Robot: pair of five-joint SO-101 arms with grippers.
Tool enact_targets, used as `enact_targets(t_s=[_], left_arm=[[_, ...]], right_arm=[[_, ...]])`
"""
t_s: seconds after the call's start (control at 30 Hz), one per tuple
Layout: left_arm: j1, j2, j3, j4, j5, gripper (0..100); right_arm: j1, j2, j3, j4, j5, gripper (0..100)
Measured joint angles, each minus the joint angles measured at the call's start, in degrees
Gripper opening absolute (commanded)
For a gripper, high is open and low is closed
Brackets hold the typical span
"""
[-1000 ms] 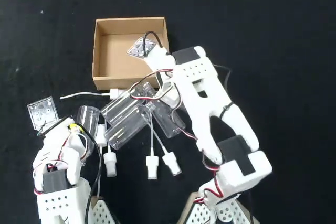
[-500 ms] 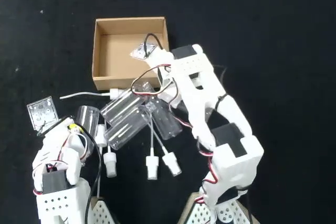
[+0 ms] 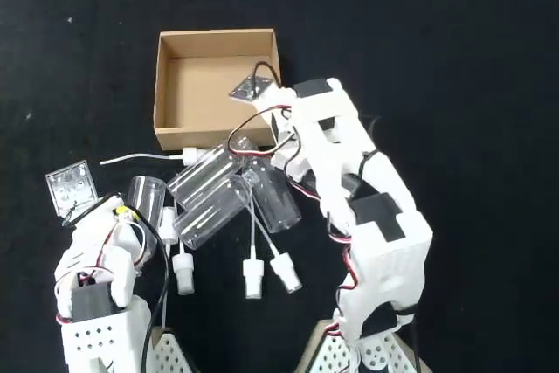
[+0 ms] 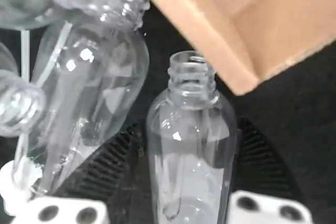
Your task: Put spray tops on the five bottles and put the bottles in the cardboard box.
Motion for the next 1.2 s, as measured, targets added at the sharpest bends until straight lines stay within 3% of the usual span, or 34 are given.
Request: enact_targets(t_s=[0.23, 0.4, 0.87, 1.0, 1.2], left_arm=[[0.0, 0.0, 0.0, 0.0, 0.0, 3], [0.0, 0.0, 0.0, 0.0, 0.0, 3], [0.0, 0.0, 0.0, 0.0, 0.0, 3], [0.0, 0.0, 0.0, 0.0, 0.0, 3], [0.0, 0.0, 0.0, 0.0, 0.0, 3]], right_arm=[[0.0, 0.09, 0.0, 0.0, 0.0, 23.4], [0.0, 0.09, 0.0, 0.0, 0.0, 14.0], [0.26, -0.26, 0.0, 3.52, 0.0, 11.0], [0.97, -3.34, 0.0, 5.89, 0.0, 5.4], [1.41, -8.7, 1.05, 7.3, 0.0, 5.4]])
